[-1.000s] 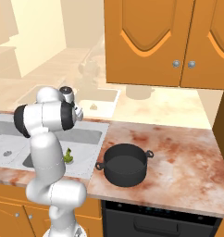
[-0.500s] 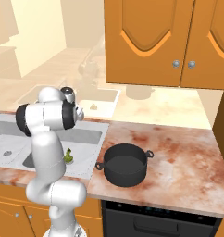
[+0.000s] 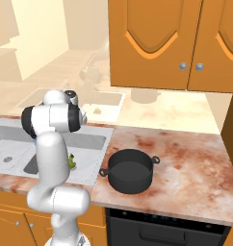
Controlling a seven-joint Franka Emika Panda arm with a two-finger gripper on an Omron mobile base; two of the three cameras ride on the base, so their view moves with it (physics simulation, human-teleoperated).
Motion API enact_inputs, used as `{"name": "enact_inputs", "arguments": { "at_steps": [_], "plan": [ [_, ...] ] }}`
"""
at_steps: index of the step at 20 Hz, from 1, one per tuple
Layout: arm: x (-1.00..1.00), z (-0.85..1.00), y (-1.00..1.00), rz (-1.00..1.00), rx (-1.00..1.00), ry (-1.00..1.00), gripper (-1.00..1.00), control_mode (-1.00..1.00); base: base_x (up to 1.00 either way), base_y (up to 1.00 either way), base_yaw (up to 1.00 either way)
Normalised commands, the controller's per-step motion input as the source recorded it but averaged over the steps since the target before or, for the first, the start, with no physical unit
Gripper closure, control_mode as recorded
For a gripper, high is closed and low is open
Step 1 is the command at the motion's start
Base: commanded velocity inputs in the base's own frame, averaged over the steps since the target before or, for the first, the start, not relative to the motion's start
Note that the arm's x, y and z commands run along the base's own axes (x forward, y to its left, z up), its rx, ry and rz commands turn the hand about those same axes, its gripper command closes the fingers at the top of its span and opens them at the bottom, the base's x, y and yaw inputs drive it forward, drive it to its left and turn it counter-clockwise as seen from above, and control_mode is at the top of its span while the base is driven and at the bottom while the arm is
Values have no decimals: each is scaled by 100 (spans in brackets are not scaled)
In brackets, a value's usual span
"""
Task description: Dump the broccoli from the pot into the sink. Then turn on the water and wash the broccoli. Then turn off the water and put the broccoli back in the pot.
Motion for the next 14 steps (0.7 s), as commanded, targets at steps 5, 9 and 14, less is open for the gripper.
{"name": "enact_inputs", "arguments": {
  "at_steps": [5, 9, 14],
  "plan": [
    [10, -9, 27, 0, 0, 1, -100, -100, 0, 0, 0],
    [15, -1, 25, 0, 0, 0, -100, -100, 0, 0, 0],
    [27, 0, 22, 0, 0, 0, -100, -100, 0, 0, 0]
  ]
}}
